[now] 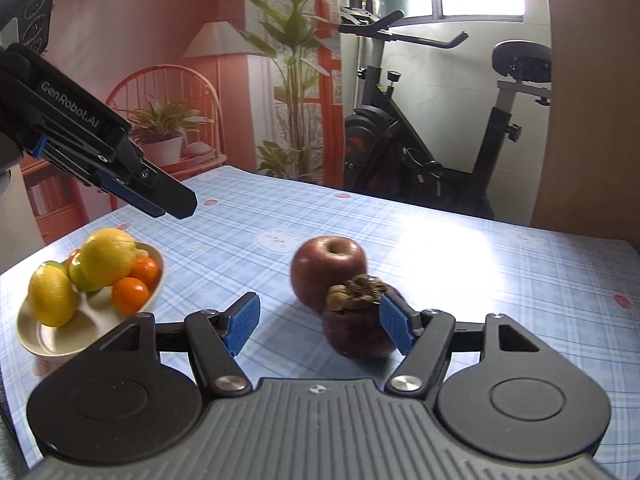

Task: Organize fruits
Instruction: 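Move both tools to the dark purple mangosteen and grasp it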

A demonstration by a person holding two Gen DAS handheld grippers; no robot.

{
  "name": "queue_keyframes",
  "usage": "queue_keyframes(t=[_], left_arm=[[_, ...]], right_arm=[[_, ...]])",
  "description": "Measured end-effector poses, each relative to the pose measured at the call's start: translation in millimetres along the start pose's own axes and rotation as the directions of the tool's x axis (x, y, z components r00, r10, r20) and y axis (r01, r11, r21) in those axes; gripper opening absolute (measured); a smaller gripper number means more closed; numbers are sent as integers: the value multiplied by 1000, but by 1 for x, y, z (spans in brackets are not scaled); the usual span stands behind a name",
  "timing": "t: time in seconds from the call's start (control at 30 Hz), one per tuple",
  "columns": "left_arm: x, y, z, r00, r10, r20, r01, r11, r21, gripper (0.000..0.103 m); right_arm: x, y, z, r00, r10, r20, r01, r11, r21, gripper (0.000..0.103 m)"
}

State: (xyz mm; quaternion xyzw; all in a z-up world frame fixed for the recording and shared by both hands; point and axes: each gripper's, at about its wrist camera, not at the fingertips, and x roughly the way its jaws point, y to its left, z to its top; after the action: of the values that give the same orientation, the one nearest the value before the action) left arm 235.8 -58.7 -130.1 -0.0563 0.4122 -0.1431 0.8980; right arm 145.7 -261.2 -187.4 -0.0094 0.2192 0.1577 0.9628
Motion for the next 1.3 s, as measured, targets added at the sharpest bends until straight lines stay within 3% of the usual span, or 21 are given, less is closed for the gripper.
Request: queue_keyframes(t=[0.23, 0.57, 0.77, 1.3], left_arm=[[41, -30, 12, 999, -39, -27, 40, 999, 26, 45], [83, -50, 17, 994, -70, -84, 74, 996, 41, 45], [95, -54, 17, 991, -78, -109, 84, 995, 45, 45], [105, -58, 12, 984, -87, -156, 99, 992, 75, 45]], right_arm=[[12, -19, -6, 999, -20, -25, 21, 1000, 15, 69], [36, -26, -9, 996, 35, -80, -33, 999, 20, 70], [46, -26, -8, 991, 67, -119, -65, 998, 20, 70], [43, -33, -10, 988, 107, -107, -95, 989, 111, 64]])
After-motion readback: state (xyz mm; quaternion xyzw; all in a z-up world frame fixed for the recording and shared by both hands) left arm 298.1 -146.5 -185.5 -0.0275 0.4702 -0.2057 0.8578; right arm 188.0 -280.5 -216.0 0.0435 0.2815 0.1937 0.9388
